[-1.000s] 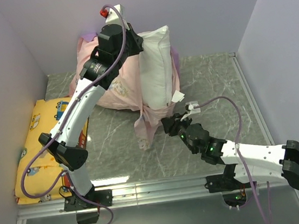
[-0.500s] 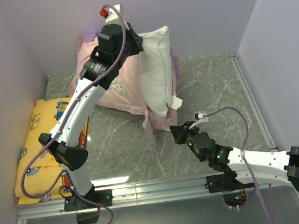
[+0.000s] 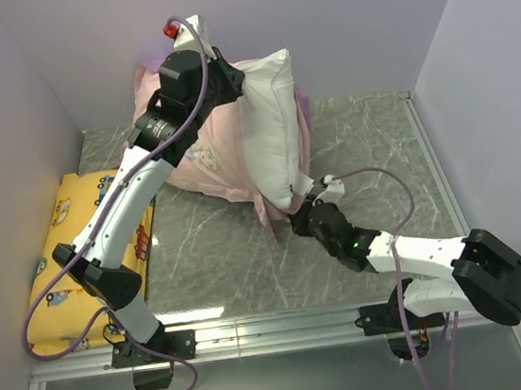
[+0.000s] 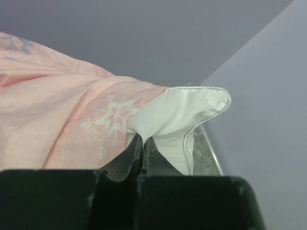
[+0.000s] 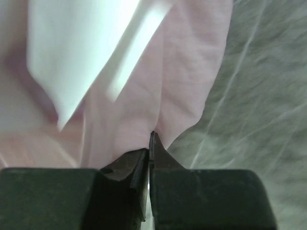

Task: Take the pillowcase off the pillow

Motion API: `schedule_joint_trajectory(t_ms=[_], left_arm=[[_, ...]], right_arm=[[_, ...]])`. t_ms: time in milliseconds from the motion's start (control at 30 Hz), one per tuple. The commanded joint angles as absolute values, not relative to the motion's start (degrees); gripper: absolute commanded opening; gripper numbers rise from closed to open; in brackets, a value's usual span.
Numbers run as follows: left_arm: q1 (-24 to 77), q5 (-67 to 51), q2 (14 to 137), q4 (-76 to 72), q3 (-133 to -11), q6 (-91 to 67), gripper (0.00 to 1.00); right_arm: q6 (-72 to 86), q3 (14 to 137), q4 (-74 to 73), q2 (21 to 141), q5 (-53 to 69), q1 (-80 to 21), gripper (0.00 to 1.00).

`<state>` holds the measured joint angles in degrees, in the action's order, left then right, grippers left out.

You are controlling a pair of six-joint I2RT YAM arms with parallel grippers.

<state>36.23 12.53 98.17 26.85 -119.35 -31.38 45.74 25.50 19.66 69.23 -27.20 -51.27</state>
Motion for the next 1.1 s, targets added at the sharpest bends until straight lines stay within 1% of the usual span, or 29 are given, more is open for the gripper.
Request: schedule_joint_trajectory(t_ms=[0, 33, 67, 133, 167, 233, 267, 367, 400, 500, 633, 733, 767, 867, 1000, 1067], left_arm=[[37.52, 11.6, 91.67, 13.45, -118.48, -33.31, 0.0], [38.14, 11.86, 91.84, 13.62, -118.39, -32.7, 0.0], [38.84, 12.13, 91.93, 13.62, -118.04, -32.43, 0.0], [40.69, 12.92, 91.85, 12.66, -116.55, -32.26, 0.0], [41.13, 12.92, 91.76, 12.13, -115.85, -32.34, 0.0], [42.1, 12.83, 91.76, 10.81, -114.0, -32.87, 0.0], [42.27, 12.92, 91.93, 10.72, -113.47, -32.87, 0.0], [43.24, 12.83, 92.55, 10.2, -112.42, -33.05, 0.0], [43.85, 12.92, 92.64, 10.11, -112.15, -32.96, 0.0], [45.08, 13.01, 93.34, 9.4, -111.27, -33.05, 0.0], [47.02, 13.36, 94.65, 8.79, -110.66, -33.05, 0.0], [48.69, 13.71, 95.97, 8.18, -110.22, -33.05, 0.0], [49.04, 13.8, 96.41, 8.09, -110.39, -33.22, 0.0], [50.53, 14.15, 98.34, 8.7, -112.57, -32.87, 0.0], [52.56, 14.68, 101.07, 9.84, -115.31, -32.26, 0.0], [53.17, 14.59, 101.77, 10.55, -115.93, -31.9, 0.0]], right_arm=[[44.39, 25.75, 19.6, 67.68, -14.89, -42.47, 0.09], [42.12, 26.27, 18.73, 67.15, -11.98, -40.45, 0.14], [40.53, 27.85, 17.76, 66.8, -10.21, -40.08, 0.27], [37.55, 29.79, 13.55, 65.14, -8.27, -39.38, 0.39], [36.66, 31.45, 12.32, 64.26, -5.74, -38.94, 0.48], [36.12, 32.86, 7.22, 60.58, -5.97, -38.5, 0.54], [36.21, 33.74, 5.64, 59.08, -5.63, -37.71, 0.6], [37.7, 36.29, -3.67, 52.93, -7.29, -35.43, 0.66], [38.14, 36.99, -8.65, 50.04, -9.04, -35.07, 0.67], [39.37, 39.9, -15.62, 44.33, -11.59, -34.8, 0.71], [37.98, 40.87, -14.51, 38.94, -9.42, -34.81, 0.78], [35.96, 41.39, -11.96, 39.89, -7.56, -34.8, 0.84], [35.34, 42.01, -11.34, 40.69, -5.3, -34.72, 0.86], [35.15, 41.84, -8.36, 45.08, -2.64, -34.8, 0.9], [35.42, 40.08, -3.7, 50.26, -2.9, -34.89, 0.93], [36.12, 37.9, -1.24, 50.19, -2.81, -34.8, 0.94]])
